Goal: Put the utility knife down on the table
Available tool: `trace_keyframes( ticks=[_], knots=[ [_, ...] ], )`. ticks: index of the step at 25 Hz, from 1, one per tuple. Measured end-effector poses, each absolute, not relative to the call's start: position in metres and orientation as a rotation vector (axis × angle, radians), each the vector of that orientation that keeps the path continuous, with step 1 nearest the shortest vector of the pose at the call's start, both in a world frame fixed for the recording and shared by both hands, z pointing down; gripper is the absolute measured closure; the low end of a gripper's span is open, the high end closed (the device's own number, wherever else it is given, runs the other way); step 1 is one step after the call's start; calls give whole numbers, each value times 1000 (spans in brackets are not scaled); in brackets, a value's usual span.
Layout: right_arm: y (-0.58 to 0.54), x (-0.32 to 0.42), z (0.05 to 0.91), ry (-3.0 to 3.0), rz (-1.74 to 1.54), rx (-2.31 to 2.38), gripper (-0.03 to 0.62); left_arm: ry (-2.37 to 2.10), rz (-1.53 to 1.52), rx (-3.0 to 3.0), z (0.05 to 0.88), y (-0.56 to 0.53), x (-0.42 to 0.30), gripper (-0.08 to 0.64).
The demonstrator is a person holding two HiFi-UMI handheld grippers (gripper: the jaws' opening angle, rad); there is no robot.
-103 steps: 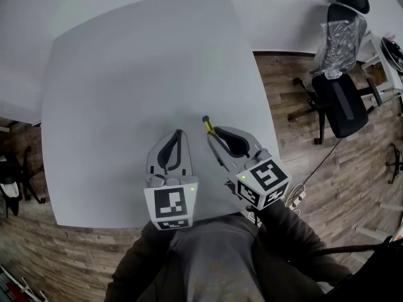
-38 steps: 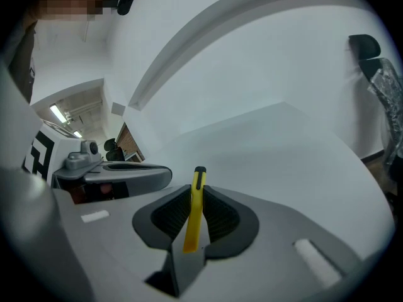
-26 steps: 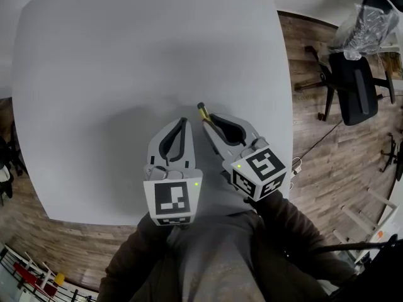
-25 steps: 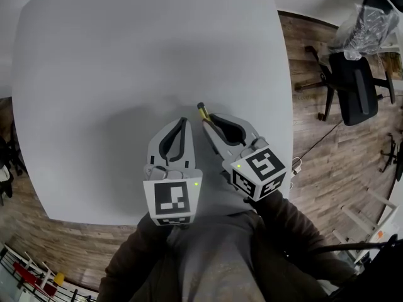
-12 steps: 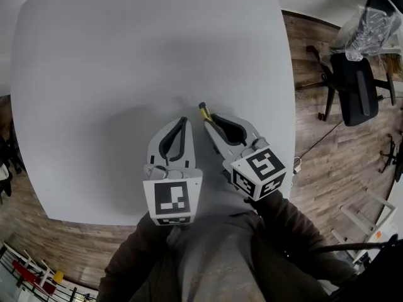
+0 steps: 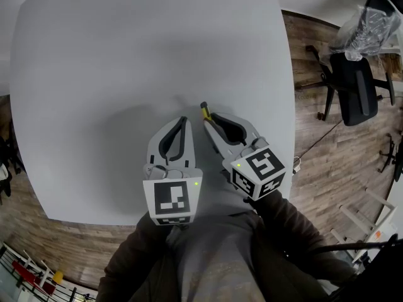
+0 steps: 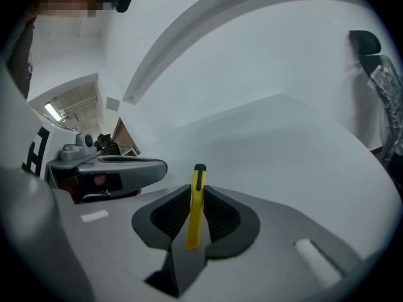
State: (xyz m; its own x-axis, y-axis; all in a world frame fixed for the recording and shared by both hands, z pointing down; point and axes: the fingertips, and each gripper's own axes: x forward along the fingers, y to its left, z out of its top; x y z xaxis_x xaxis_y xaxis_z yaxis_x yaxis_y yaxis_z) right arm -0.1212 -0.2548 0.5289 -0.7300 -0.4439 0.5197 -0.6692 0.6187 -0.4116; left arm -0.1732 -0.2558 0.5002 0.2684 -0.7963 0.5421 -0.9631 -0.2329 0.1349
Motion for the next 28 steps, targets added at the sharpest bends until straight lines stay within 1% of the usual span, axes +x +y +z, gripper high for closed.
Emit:
trace_keyframes(
  ticks=[9, 14, 17, 24, 28],
  knots=[
    [-254, -121, 525, -2483, 847, 898, 526, -1598, 500, 2109, 493, -256, -172, 558],
    [-258, -115, 518, -2504, 810, 912, 560, -1610, 491, 2128, 487, -258, -164, 558],
    [-257, -115, 503, -2523, 782, 935, 589, -1625, 480, 2139, 474, -252, -166, 558],
    [-250, -129, 459, -2589, 706, 990, 591, -1665, 439, 2191, 433, -240, -183, 558],
    [-241, -122, 430, -2631, 649, 1017, 591, -1678, 430, 2241, 414, -233, -172, 558]
  ],
)
